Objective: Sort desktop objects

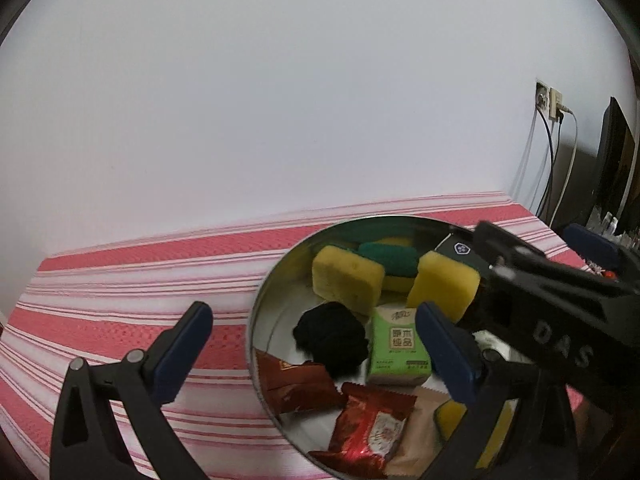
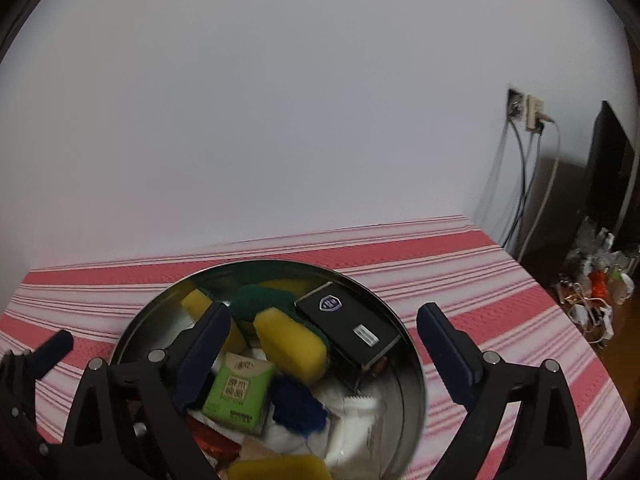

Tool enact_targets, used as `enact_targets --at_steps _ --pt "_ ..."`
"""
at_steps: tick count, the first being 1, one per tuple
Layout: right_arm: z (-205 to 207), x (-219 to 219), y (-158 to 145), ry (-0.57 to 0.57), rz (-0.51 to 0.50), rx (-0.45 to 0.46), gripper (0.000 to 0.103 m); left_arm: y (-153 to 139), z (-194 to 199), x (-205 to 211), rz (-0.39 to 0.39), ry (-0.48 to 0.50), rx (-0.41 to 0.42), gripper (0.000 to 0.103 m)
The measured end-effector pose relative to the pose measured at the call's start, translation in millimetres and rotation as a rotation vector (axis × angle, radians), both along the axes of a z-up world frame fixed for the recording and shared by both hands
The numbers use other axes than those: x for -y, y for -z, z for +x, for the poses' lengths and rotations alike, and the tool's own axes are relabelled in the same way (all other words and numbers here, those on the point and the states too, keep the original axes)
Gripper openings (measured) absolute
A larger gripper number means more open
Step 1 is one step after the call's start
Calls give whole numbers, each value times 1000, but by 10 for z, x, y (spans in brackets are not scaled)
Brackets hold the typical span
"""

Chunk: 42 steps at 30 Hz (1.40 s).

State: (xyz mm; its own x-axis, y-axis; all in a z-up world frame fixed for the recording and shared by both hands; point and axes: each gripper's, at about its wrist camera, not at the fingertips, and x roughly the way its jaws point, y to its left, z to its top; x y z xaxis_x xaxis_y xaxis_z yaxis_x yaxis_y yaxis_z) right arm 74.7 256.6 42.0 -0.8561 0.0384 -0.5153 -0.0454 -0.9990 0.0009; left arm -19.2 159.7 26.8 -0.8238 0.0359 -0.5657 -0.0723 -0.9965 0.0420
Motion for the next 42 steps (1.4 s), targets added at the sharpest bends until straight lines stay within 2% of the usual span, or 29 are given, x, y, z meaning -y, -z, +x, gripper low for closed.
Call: enact_targets --at_steps 5,15,21,27,32,38,42 --pt "262 -9 -5 47 -39 -33 96 2 107 71 -51 -10 -23 103" --pt "624 -75 19 153 -107 -108 96 80 388 336 -67 -1 -51 103" --pt "965 -33 26 205 -84 -198 96 117 555 386 -97 11 -76 103" --pt "1266 83 41 229 -45 -257 96 108 748 463 -77 33 -89 103" --pt "1432 138 47 243 -37 -266 97 53 899 530 -53 38 -103 103" --pt "1568 129 56 252 -65 -265 97 27 1034 556 -45 49 -110 103" --pt "1663 175 68 259 -47 -281 97 15 1101 565 -57 49 -127 103"
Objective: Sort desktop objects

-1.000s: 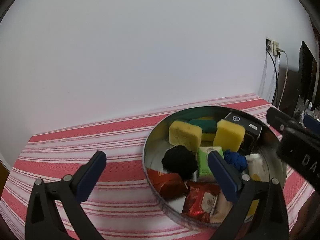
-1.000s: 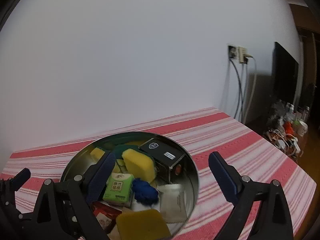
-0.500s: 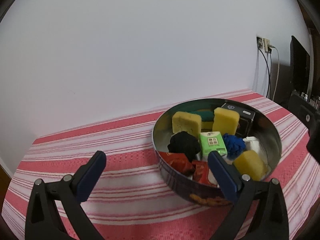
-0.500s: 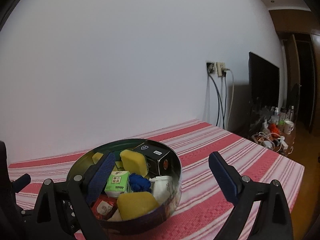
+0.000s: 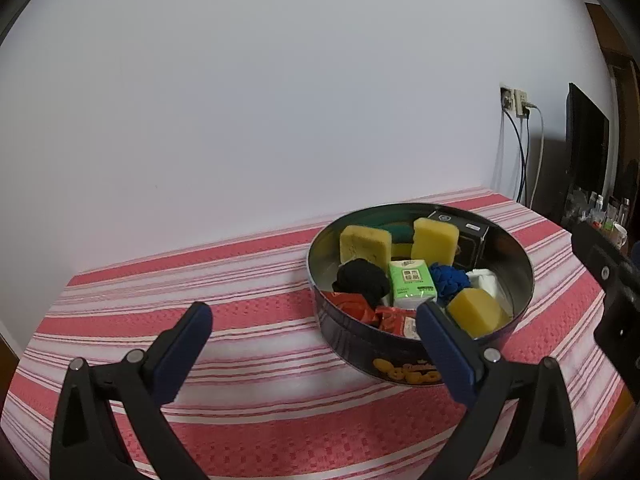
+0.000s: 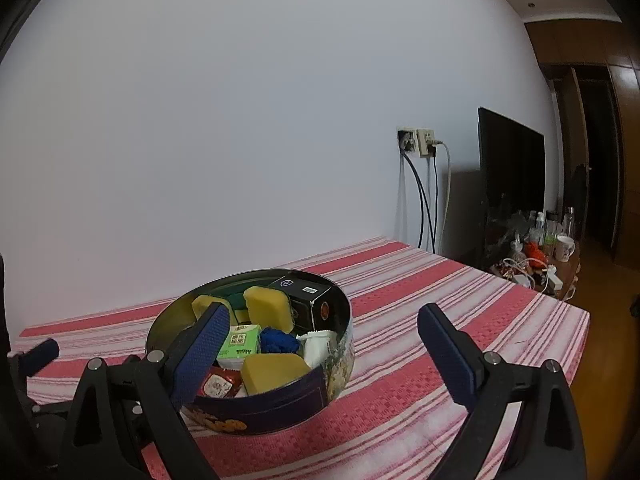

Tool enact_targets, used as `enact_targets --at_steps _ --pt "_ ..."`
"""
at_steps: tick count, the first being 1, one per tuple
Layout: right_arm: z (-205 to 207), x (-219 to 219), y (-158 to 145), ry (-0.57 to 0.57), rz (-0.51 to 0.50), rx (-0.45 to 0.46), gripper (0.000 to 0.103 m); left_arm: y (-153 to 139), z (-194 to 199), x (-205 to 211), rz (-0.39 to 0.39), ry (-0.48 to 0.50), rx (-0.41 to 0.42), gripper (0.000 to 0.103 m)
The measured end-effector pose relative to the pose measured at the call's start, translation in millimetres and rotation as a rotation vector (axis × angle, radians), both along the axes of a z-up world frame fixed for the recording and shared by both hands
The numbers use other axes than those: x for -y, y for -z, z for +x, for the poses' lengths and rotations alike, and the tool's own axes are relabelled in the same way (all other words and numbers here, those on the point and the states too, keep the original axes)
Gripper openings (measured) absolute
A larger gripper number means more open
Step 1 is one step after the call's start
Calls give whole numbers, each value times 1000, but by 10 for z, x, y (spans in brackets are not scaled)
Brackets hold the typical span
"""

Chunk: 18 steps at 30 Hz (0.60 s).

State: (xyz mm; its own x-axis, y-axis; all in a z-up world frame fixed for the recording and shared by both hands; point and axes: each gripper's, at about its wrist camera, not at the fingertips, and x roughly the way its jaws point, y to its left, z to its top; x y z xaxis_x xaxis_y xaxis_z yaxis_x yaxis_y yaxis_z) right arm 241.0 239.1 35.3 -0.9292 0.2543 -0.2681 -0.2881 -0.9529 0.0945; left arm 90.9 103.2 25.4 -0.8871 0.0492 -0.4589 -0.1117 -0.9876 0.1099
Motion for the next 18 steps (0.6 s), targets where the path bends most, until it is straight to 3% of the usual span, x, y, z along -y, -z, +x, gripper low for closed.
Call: enact_targets --at_steps 8,18 --pt "248 36 5 57 31 -79 97 -3 50 31 -34 -36 -27 103" --pt "281 82 6 46 45 -92 97 -77 109 48 -27 -47 -56 103"
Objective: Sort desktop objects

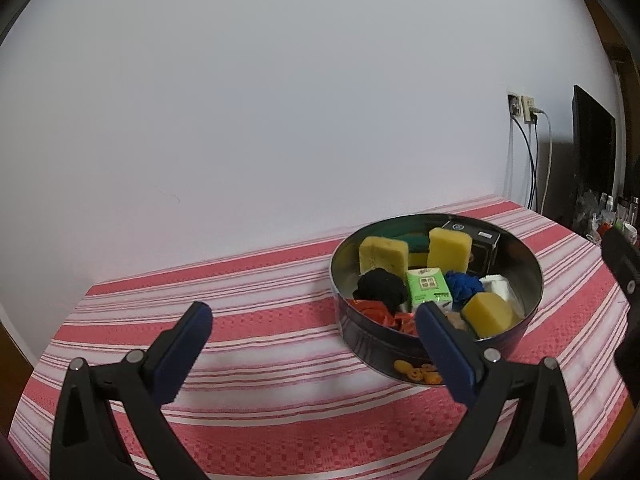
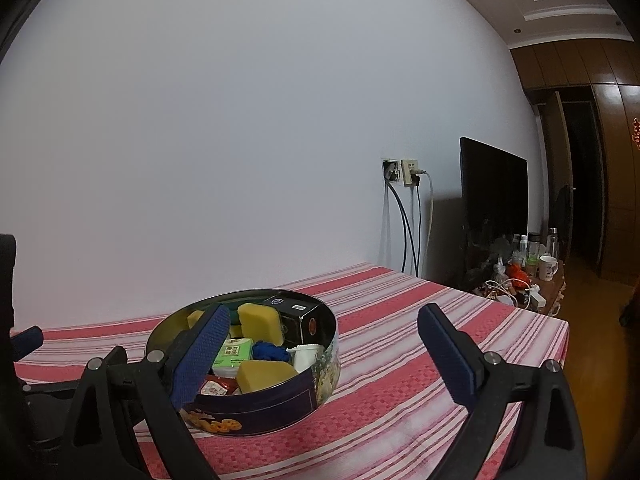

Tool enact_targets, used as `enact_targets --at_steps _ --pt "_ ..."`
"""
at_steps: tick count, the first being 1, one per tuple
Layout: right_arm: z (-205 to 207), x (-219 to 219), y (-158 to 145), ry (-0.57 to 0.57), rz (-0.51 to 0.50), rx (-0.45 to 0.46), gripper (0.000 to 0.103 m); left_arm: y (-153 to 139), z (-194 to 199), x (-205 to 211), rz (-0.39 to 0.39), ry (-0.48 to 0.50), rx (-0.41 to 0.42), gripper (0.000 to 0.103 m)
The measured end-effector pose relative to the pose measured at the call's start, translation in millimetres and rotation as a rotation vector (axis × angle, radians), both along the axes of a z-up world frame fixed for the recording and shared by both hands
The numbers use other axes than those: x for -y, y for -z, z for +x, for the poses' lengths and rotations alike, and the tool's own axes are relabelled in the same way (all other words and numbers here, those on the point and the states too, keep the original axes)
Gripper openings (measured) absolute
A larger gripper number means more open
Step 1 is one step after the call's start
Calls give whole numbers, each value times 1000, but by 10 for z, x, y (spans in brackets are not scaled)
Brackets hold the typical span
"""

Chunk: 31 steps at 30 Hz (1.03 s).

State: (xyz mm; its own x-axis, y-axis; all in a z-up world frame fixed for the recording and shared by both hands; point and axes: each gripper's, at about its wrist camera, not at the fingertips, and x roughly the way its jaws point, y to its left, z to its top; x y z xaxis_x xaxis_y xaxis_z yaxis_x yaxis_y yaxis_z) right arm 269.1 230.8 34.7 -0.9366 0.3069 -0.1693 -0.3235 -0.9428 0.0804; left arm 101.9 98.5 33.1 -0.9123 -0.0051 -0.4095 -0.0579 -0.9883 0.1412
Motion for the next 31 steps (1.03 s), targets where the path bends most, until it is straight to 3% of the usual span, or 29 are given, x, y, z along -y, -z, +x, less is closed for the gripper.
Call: enact_targets --at_steps 8,16,31 --pt "50 -12 -7 -2 -2 -20 97 -35 26 -19 41 20 -2 103" --pt "80 -26 2 -4 5 -28 97 15 -18 -97 -3 -29 17 103" --pt "78 -156 43 -6 -23 -11 97 85 -65 -121 2 -34 63 103"
